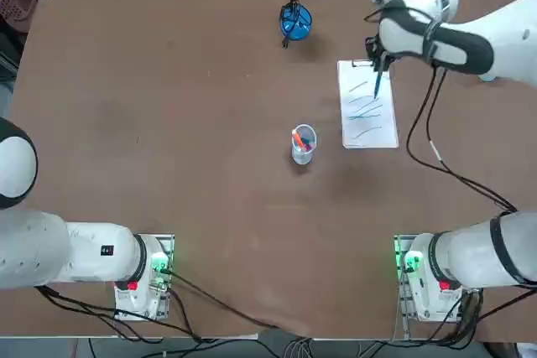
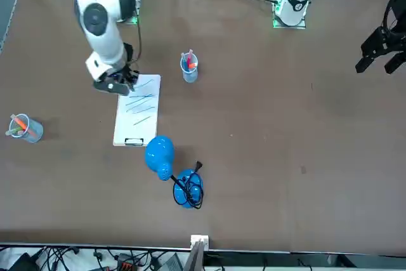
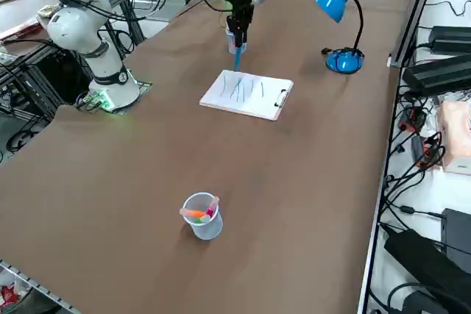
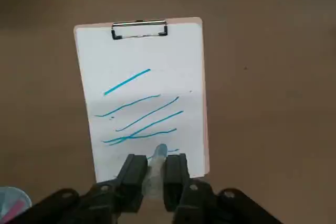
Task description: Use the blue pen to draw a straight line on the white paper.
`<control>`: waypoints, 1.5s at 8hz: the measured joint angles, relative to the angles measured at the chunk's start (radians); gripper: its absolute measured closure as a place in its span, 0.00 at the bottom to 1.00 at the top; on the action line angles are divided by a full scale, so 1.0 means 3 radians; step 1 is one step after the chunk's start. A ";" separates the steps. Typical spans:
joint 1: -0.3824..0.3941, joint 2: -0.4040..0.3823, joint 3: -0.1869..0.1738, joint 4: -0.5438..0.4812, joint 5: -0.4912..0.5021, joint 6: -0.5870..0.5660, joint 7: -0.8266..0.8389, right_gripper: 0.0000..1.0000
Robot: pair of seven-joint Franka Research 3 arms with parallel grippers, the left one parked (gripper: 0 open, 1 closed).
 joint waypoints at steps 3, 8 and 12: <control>-0.0524 -0.0086 -0.0094 0.0031 -0.0002 -0.0093 -0.0832 0.78; -0.1010 -0.0059 -0.0821 0.0378 -0.0005 -0.0072 -0.2566 0.78; -0.1442 0.0692 -0.1098 0.1076 0.0000 0.0190 -0.3763 0.78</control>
